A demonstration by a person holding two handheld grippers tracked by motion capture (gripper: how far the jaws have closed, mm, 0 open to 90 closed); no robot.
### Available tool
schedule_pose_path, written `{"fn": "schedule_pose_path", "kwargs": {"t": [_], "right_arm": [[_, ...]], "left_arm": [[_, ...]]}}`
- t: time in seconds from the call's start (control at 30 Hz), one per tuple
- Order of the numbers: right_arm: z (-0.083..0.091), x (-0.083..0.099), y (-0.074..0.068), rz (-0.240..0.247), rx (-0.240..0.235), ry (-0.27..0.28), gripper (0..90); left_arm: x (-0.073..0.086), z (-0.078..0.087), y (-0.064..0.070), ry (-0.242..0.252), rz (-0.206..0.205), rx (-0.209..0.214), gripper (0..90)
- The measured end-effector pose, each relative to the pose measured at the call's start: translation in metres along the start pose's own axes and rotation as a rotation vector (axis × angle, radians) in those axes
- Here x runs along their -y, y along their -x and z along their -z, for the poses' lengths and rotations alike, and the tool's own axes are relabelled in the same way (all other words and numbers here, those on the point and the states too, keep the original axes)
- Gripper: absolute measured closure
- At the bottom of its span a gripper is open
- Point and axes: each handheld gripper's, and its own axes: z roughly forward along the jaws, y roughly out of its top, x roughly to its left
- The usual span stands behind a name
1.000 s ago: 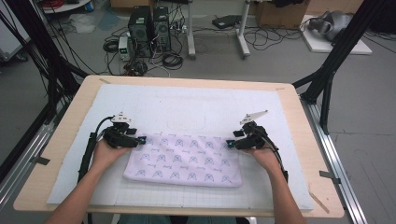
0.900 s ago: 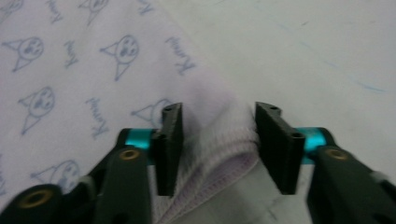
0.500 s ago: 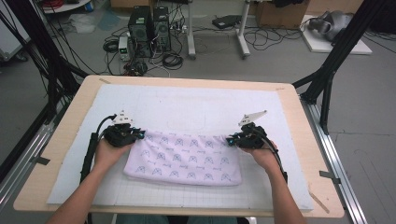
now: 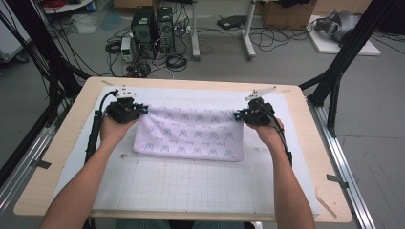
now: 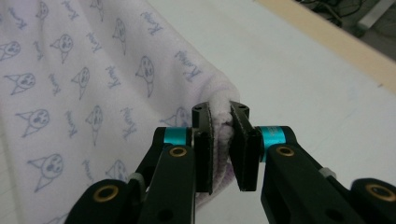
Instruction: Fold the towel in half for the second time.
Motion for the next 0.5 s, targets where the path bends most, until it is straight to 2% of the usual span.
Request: {"fn": "schedule_pose_path", "kwargs": {"t": [0.03, 0.07, 0.1, 0.13, 0.2, 0.23, 0.3, 0.37, 0.4, 0.43, 0.5], "right_arm": [[0.0, -0.004, 0.004, -0.008, 0.015, 0.006, 70.6], [-0.001, -0.007, 0.007, -0.03, 0.04, 0.018, 61.4], [-0.002, -0.009, 0.011, -0.057, 0.042, 0.015, 58.5], [-0.003, -0.009, 0.013, -0.068, 0.047, 0.019, 55.2], [-0.006, -0.006, 0.013, -0.089, 0.032, 0.0, 51.0], [-0.007, -0.004, 0.011, -0.089, 0.023, -0.013, 50.5], [-0.008, 0.002, 0.007, -0.09, 0.01, -0.006, 51.3], [-0.009, 0.008, 0.001, -0.101, -0.012, -0.005, 53.1], [-0.009, 0.011, -0.004, -0.1, -0.028, -0.002, 55.2], [-0.009, 0.013, -0.008, -0.091, -0.039, -0.008, 57.0], [-0.009, 0.017, -0.017, -0.085, -0.07, -0.005, 64.2]], "left_arm": [[-0.002, -0.002, -0.003, -0.016, 0.003, -0.008, 78.6], [-0.002, -0.004, -0.005, -0.026, 0.006, -0.026, 71.6], [0.0, -0.005, -0.007, -0.035, 0.019, -0.037, 63.6], [0.002, -0.006, -0.009, -0.049, 0.039, -0.027, 58.3], [0.008, -0.005, -0.01, -0.07, 0.037, -0.012, 54.5], [0.012, -0.003, -0.01, -0.065, 0.034, -0.007, 54.5], [0.02, 0.002, -0.007, -0.053, 0.043, 0.02, 54.1], [0.029, 0.007, -0.002, -0.049, 0.029, 0.049, 56.2], [0.034, 0.009, 0.002, -0.047, 0.025, 0.069, 58.7], [0.037, 0.01, 0.005, -0.072, 0.01, 0.09, 62.0], [0.046, 0.013, 0.013, -0.059, -0.012, 0.121, 71.1]]}}
